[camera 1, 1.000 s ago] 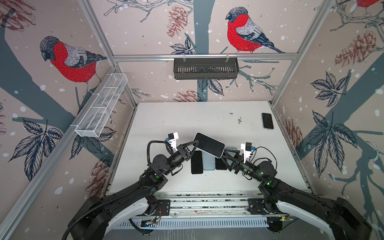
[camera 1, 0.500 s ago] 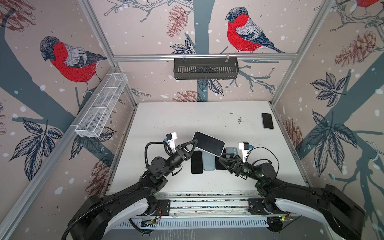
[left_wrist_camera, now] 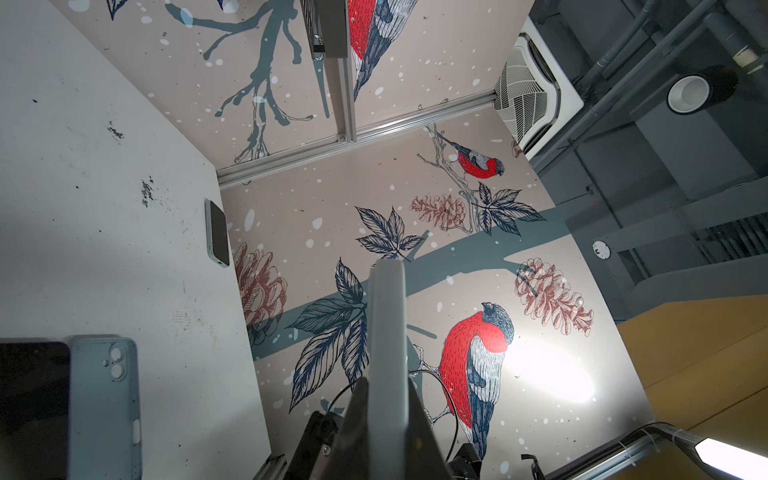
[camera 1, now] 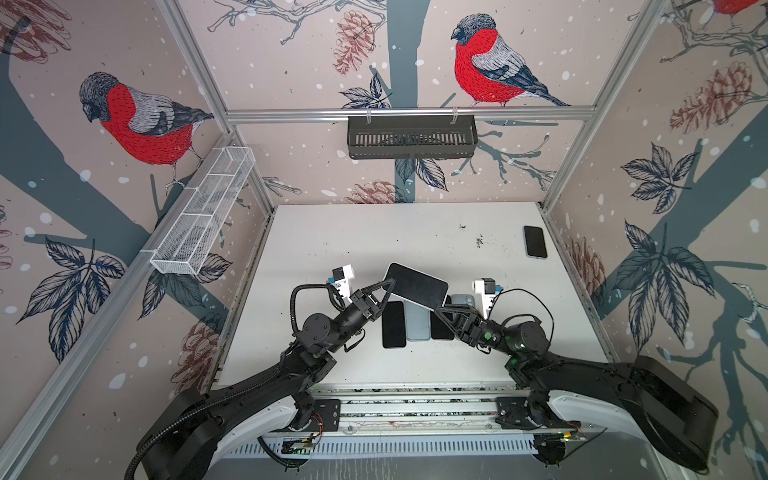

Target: Take the phone out of the phone case

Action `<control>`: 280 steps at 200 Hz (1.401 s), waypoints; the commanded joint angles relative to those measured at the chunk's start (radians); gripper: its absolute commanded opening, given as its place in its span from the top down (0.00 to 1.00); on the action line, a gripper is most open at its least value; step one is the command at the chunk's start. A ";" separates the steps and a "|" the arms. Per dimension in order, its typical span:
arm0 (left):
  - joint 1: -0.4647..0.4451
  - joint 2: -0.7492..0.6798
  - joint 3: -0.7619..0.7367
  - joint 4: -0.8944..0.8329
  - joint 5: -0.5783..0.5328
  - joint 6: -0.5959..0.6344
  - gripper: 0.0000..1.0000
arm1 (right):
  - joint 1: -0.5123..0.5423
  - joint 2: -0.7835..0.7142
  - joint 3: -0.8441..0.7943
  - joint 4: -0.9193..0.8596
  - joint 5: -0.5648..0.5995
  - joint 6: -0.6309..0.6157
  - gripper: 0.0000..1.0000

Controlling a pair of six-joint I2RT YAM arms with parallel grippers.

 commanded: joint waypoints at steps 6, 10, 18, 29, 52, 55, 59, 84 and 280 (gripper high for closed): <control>0.001 0.000 0.005 0.121 0.001 -0.016 1.00 | 0.003 0.022 -0.007 0.072 -0.016 0.016 0.89; 0.000 0.000 0.005 0.120 -0.001 -0.018 1.00 | 0.002 0.024 -0.008 0.070 -0.016 0.013 0.90; 0.000 0.001 0.007 0.119 0.000 -0.019 1.00 | 0.003 0.029 -0.011 0.062 -0.015 0.005 0.93; 0.000 0.000 0.010 0.111 0.000 -0.021 1.00 | 0.002 0.033 -0.013 0.040 -0.014 -0.011 0.96; -0.006 -0.001 0.028 0.082 -0.003 -0.024 1.00 | 0.005 0.039 -0.001 -0.042 -0.020 -0.087 0.98; -0.009 -0.001 0.031 0.075 -0.003 -0.025 1.00 | 0.005 0.039 0.002 -0.058 -0.022 -0.100 0.98; -0.011 0.000 0.037 0.065 -0.003 -0.025 1.00 | 0.006 0.038 0.006 -0.076 -0.023 -0.126 0.98; -0.023 -0.003 0.063 0.018 -0.002 -0.027 1.00 | 0.019 0.026 0.017 -0.210 -0.002 -0.301 0.98; 0.143 -0.052 0.191 -0.311 0.186 0.066 1.00 | -0.023 -0.065 0.044 -0.594 0.508 -0.691 0.23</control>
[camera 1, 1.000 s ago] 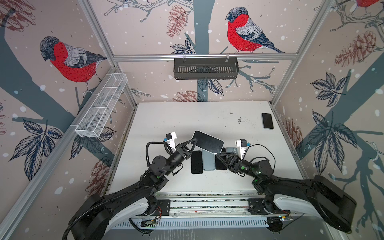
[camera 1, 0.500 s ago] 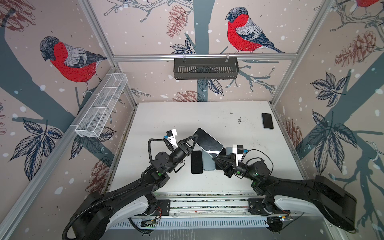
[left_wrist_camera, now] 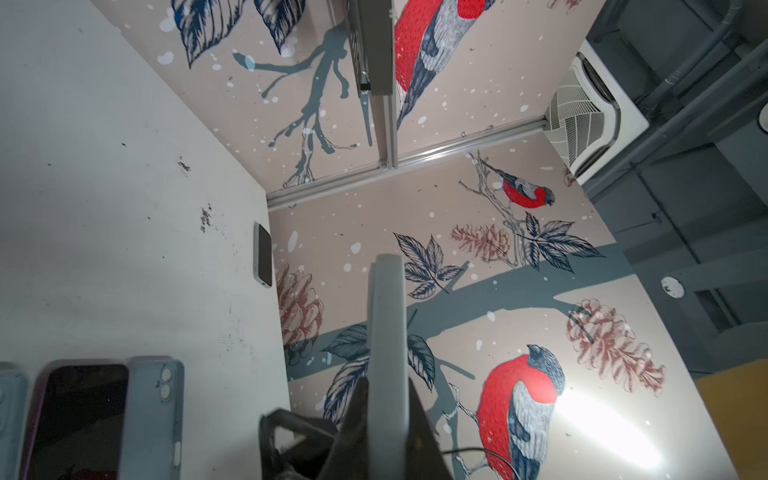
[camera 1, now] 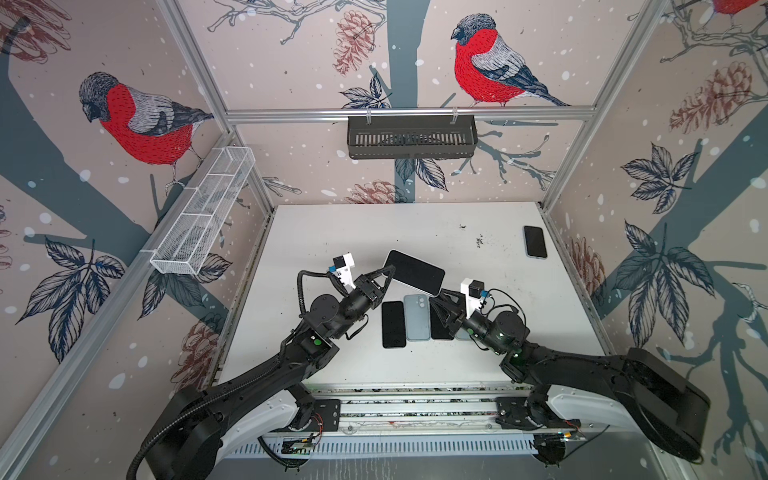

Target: Take the phone out of the phone case

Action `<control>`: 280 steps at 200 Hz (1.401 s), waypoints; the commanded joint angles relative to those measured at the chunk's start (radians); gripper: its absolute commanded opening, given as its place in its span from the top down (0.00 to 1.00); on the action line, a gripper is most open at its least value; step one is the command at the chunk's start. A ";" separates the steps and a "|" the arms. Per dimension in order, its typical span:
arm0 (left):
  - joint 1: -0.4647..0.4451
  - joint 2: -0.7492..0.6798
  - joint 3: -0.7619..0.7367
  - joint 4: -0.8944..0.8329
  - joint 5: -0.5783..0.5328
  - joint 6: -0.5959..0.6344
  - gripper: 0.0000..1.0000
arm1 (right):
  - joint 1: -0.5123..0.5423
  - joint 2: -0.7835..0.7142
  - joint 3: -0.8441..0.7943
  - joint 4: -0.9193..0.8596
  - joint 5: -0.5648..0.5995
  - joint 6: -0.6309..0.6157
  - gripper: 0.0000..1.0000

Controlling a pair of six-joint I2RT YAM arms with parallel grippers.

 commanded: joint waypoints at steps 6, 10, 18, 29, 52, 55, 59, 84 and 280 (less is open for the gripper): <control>0.089 -0.076 0.050 -0.105 0.182 0.057 1.00 | -0.047 -0.116 0.012 -0.286 0.113 0.060 0.21; 0.106 -0.086 0.055 -0.127 0.199 0.071 1.00 | -0.057 -0.140 0.023 -0.337 0.123 0.078 0.20; 0.149 -0.098 0.066 -0.162 0.241 0.093 1.00 | -0.076 -0.188 0.043 -0.419 0.135 0.096 0.18; 0.204 -0.093 0.089 -0.197 0.320 0.128 1.00 | -0.089 -0.248 0.072 -0.530 0.196 0.123 0.15; 0.253 -0.052 0.191 -0.359 0.436 0.332 1.00 | -0.113 -0.350 0.174 -0.721 0.257 0.093 0.13; 0.253 -0.043 0.208 -0.380 0.450 0.364 1.00 | -0.113 -0.362 0.186 -0.738 0.252 0.080 0.13; 0.253 -0.033 0.232 -0.411 0.466 0.415 1.00 | -0.115 -0.377 0.201 -0.755 0.244 0.063 0.13; 0.252 0.038 0.394 -0.661 0.525 0.717 1.00 | -0.115 -0.451 0.249 -0.788 0.161 -0.070 0.13; 0.124 0.184 0.657 -1.099 0.742 1.618 1.00 | -0.121 -0.123 0.514 -1.187 -0.510 -0.940 0.42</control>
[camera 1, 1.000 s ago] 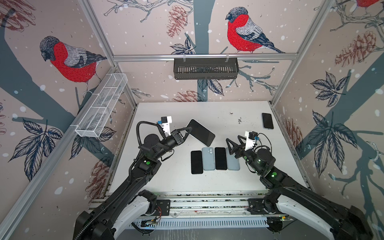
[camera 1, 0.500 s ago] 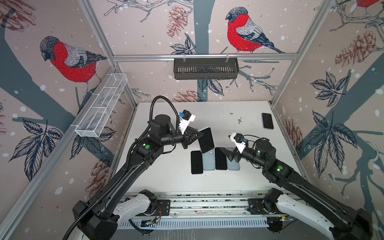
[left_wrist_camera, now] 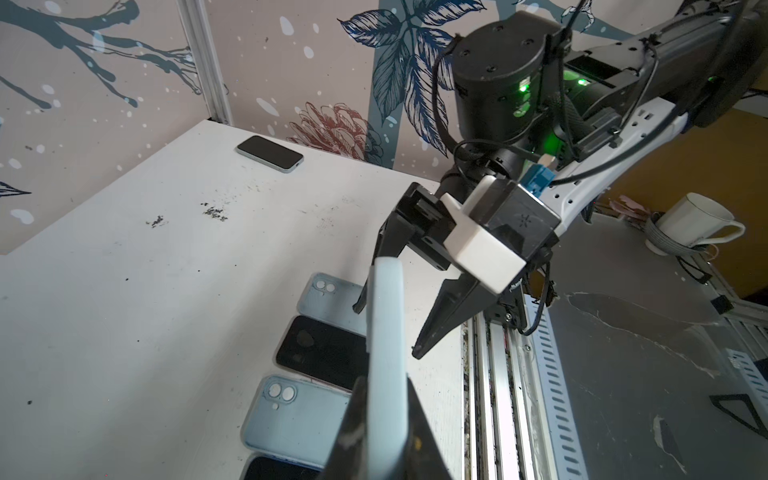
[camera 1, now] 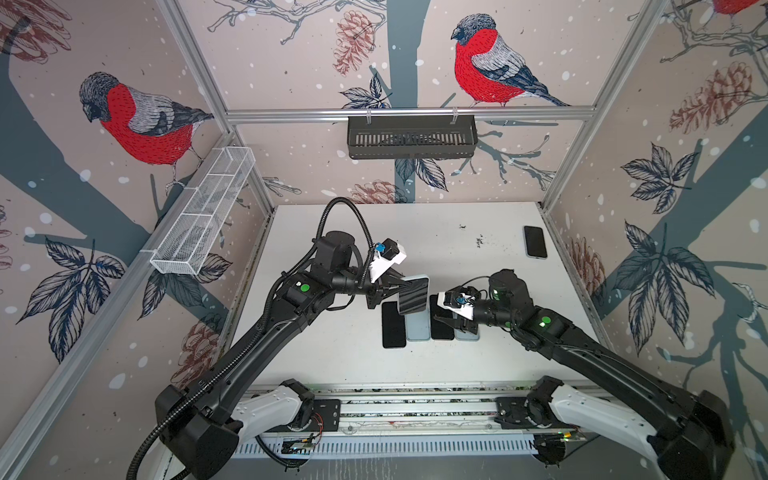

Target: Take the phone out of the phone case

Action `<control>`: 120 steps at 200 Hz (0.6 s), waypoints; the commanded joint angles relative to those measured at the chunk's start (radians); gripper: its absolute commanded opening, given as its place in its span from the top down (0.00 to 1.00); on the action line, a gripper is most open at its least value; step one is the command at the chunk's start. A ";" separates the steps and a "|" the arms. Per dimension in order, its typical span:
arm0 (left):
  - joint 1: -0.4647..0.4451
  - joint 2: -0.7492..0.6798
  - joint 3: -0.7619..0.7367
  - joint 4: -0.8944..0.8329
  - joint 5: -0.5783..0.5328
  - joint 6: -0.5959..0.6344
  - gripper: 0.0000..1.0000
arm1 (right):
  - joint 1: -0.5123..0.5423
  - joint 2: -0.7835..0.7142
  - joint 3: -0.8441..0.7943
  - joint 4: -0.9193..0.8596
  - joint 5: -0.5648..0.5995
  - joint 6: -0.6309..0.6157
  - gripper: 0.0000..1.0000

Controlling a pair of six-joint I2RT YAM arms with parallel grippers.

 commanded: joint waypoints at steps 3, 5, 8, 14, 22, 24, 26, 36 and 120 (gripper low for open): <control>-0.001 -0.013 -0.015 0.085 0.074 0.031 1.00 | -0.004 0.033 0.023 0.007 -0.086 -0.044 0.43; -0.002 -0.013 -0.015 0.086 0.078 0.031 1.00 | -0.003 0.036 0.025 0.007 -0.088 -0.043 0.43; -0.001 -0.013 -0.016 0.089 0.081 0.031 1.00 | -0.004 0.042 0.027 0.007 -0.091 -0.042 0.43; -0.001 -0.013 -0.015 0.088 0.089 0.031 1.00 | -0.003 0.052 0.031 0.009 -0.095 -0.042 0.44; -0.002 -0.013 -0.015 0.086 0.097 0.033 1.00 | -0.005 0.062 0.036 0.014 -0.098 -0.042 0.45; -0.003 -0.013 -0.014 0.085 0.099 0.033 1.00 | -0.005 0.062 0.039 0.016 -0.101 -0.042 0.45; -0.002 -0.013 -0.015 0.084 0.100 0.034 1.00 | -0.005 0.064 0.039 0.016 -0.103 -0.042 0.46; -0.002 -0.015 -0.013 0.078 0.104 0.041 1.00 | -0.005 0.072 0.042 0.020 -0.116 -0.042 0.46; -0.007 -0.026 -0.021 0.103 0.141 0.021 1.00 | -0.005 0.107 0.052 0.068 -0.114 -0.033 0.62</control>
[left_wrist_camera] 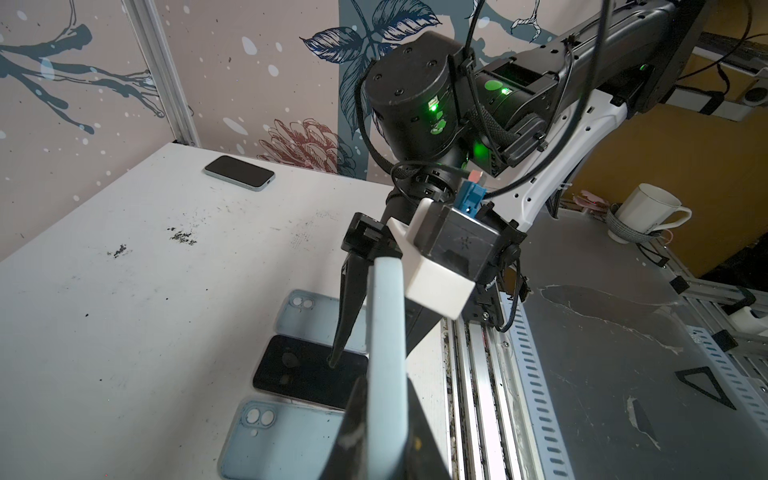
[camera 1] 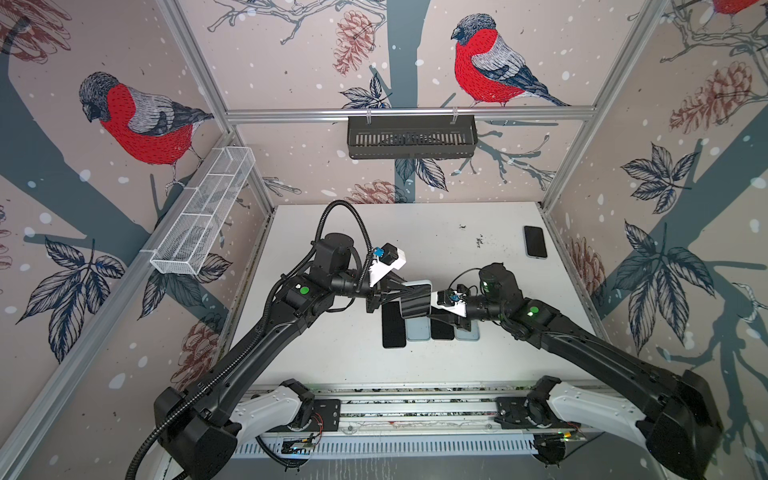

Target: Take the phone out of the phone case

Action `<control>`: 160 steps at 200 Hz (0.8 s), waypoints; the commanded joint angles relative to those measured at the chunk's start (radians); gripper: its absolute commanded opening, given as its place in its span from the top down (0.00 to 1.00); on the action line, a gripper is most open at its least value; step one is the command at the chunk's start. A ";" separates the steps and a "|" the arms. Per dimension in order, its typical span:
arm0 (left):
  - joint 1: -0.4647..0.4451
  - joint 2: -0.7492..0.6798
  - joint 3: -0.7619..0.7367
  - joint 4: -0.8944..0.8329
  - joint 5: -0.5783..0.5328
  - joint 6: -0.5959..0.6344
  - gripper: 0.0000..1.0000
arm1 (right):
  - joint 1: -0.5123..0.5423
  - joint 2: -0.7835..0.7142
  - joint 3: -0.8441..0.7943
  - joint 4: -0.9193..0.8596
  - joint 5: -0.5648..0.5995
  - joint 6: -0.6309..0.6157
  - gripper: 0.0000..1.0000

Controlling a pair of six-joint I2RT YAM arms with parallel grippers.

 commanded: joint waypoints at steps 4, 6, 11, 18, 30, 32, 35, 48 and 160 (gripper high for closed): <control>-0.004 -0.009 -0.002 0.065 0.062 0.000 1.00 | 0.001 0.005 0.008 0.042 0.008 -0.007 0.62; -0.003 -0.009 -0.002 0.063 0.063 0.000 1.00 | 0.001 0.006 0.007 0.042 0.010 -0.007 0.62; -0.004 -0.009 0.000 0.060 0.066 0.000 1.00 | 0.001 0.005 0.006 0.043 0.014 -0.010 0.63; -0.004 -0.012 0.000 0.058 0.069 0.000 1.00 | 0.001 0.005 0.004 0.041 0.021 -0.015 0.63; -0.005 -0.015 0.000 0.062 0.077 -0.004 1.00 | -0.001 0.003 0.001 0.038 0.027 -0.023 0.65; -0.004 -0.015 -0.001 0.062 0.079 -0.005 1.00 | 0.000 0.002 0.001 0.036 0.029 -0.023 0.65; -0.004 -0.016 0.000 0.062 0.080 -0.006 1.00 | -0.001 0.002 0.000 0.036 0.030 -0.025 0.66; -0.004 -0.017 0.003 0.058 0.084 -0.008 1.00 | -0.004 0.001 -0.001 0.036 0.036 -0.032 0.67; -0.018 0.030 0.017 0.003 0.088 0.026 1.00 | -0.049 0.039 0.019 0.115 0.105 -0.054 0.72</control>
